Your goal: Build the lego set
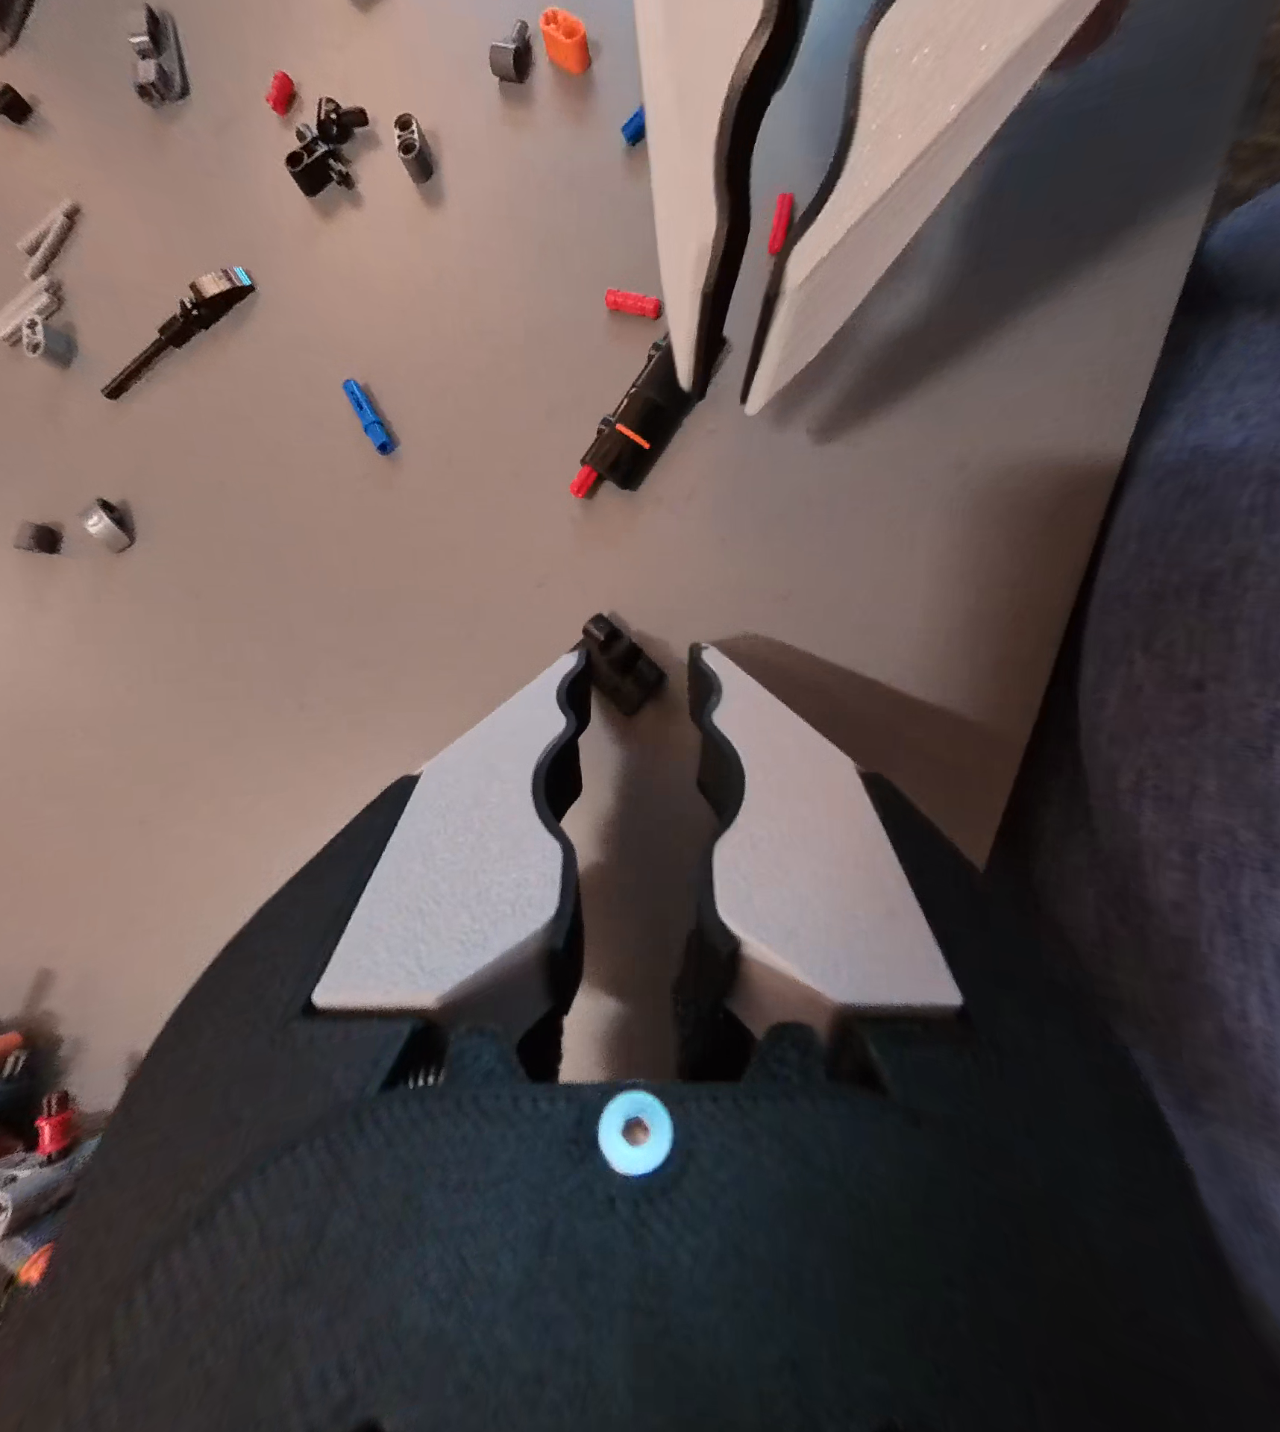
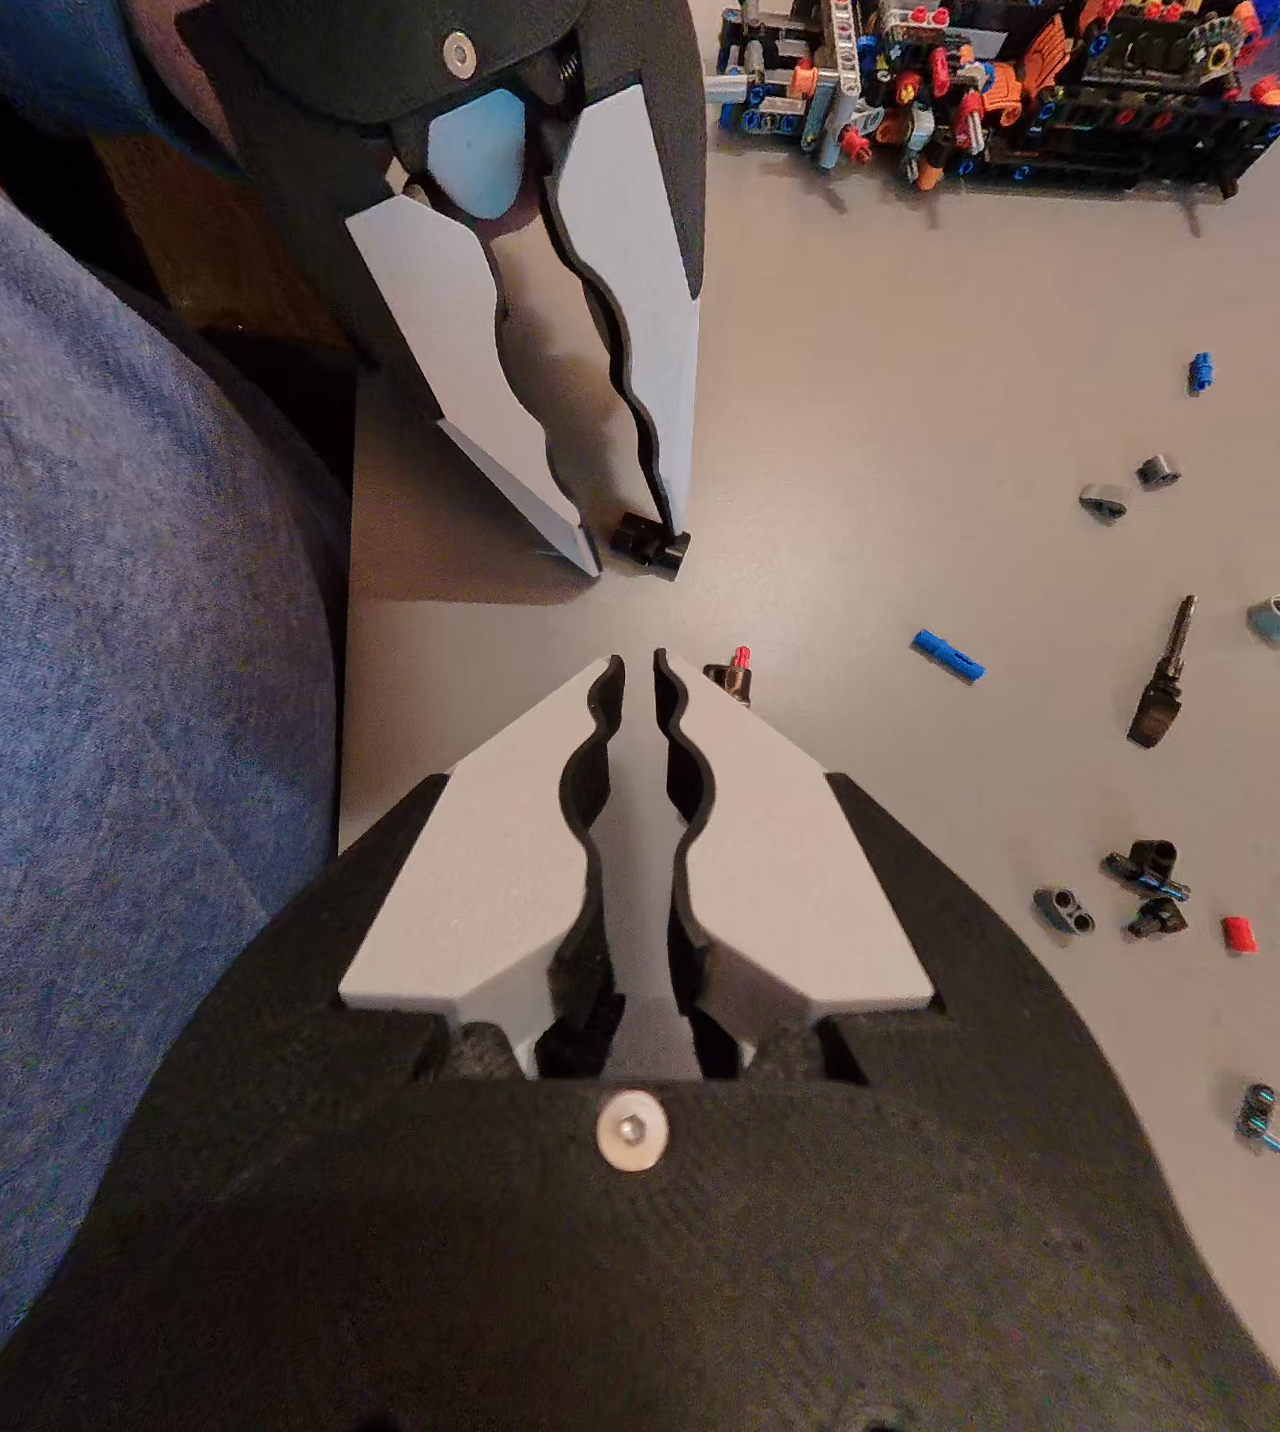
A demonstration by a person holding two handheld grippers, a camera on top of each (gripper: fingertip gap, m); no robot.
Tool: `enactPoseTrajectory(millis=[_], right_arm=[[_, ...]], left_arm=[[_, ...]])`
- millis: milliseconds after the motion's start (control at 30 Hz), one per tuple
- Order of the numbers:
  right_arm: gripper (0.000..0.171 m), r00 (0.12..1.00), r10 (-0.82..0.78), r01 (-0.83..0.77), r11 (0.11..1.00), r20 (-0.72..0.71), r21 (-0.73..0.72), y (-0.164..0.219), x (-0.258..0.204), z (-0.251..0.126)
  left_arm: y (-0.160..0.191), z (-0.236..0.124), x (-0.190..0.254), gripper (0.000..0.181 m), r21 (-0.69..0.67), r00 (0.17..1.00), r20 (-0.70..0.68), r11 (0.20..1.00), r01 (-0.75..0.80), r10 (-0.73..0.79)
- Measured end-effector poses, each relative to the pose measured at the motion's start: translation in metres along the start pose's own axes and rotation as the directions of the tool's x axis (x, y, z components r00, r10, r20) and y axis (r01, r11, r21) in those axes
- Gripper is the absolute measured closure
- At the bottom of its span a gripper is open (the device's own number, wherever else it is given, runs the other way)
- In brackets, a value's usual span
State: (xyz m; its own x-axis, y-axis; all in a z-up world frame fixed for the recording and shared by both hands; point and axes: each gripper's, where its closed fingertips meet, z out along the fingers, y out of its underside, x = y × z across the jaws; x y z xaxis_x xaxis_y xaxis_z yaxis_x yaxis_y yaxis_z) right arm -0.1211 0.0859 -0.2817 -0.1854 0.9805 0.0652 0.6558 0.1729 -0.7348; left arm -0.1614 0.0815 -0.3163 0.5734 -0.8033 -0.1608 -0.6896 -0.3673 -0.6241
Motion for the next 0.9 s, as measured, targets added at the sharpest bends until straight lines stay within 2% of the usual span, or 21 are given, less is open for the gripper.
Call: enactPoseTrajectory(millis=[33,100,400,567,633,733,800,900], right_arm=[[0.166,1.0,-0.001,0.001,1.0,-0.001,0.001,0.0,0.0,0.001],[0.166,1.0,0.002,-0.002,1.0,-0.001,0.008,-0.001,0.001,0.002],[0.167,1.0,-0.004,0.005,0.999,-0.016,0.036,-0.008,0.005,0.003],[0.165,0.996,0.085,-0.085,0.994,0.002,0.069,-0.012,0.005,0.002],[0.161,0.986,0.165,-0.163,0.979,-0.004,0.118,-0.017,0.009,0.002],[0.146,0.967,0.255,-0.247,0.944,-0.008,0.219,-0.031,0.015,-0.001],[0.138,0.974,0.213,-0.187,0.948,-0.076,0.259,-0.04,0.021,-0.004],[0.134,0.974,0.103,-0.037,0.951,-0.203,0.306,-0.056,0.029,-0.015]], left_arm=[[0.0,0.001,0.001,0.163,0.001,1.0,0.003,1.0,0.0,0.0],[-0.002,0.003,0.0,0.17,0.01,1.0,0.011,1.0,0.014,-0.014],[-0.001,-0.001,-0.007,0.174,0.054,0.992,-0.022,0.991,0.122,-0.12],[-0.015,-0.009,-0.01,0.174,0.171,0.961,-0.111,0.948,0.27,-0.254],[-0.032,-0.022,-0.014,0.174,0.277,0.913,-0.217,0.875,0.398,-0.347],[-0.063,-0.052,-0.026,0.174,0.424,0.763,-0.471,0.645,0.636,-0.443],[-0.074,-0.067,-0.036,0.174,0.419,0.616,-0.643,0.465,0.78,-0.455],[-0.079,-0.071,-0.04,0.175,0.342,0.472,-0.774,0.348,0.873,-0.423]])
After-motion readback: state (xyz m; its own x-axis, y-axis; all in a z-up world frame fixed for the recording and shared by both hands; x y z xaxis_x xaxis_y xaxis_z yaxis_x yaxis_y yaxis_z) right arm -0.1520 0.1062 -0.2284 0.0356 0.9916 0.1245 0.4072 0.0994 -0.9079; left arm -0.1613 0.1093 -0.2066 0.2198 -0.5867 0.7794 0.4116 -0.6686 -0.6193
